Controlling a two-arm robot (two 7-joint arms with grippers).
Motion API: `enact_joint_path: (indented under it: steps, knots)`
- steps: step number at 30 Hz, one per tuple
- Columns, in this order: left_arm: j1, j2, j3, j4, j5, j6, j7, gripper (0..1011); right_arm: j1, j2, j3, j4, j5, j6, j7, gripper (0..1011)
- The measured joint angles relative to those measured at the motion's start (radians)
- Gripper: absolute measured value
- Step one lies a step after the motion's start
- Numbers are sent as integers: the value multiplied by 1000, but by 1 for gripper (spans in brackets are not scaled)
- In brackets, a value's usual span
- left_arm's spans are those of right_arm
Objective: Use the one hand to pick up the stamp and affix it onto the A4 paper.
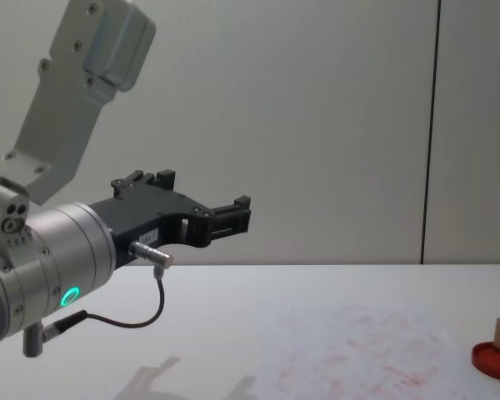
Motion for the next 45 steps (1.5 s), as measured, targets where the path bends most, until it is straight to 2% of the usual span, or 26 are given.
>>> enact_joint_path:
  steps: [5,7,13,22,27,34,45]
  knots:
    - [0,0,0,0,0,0,0,993,0,-1,-3,2,-13,-15,-3,232]
    - [0,0,0,0,0,0,0,993,0,-2,-4,3,-17,-20,-4,216]
    - [0,0,0,0,0,0,0,993,-1,-3,-7,2,-37,-42,-9,216]
    - [0,0,0,0,0,0,0,993,-4,-5,-17,-28,-96,-99,-16,217]
    - [0,0,0,0,0,0,0,993,-3,-10,-25,-47,-120,-115,-1,217]
    - [0,0,0,0,0,0,0,993,6,-23,-44,-69,-148,-119,40,217]
    - [0,0,0,0,0,0,0,993,29,-58,-86,-77,-190,-81,118,216]
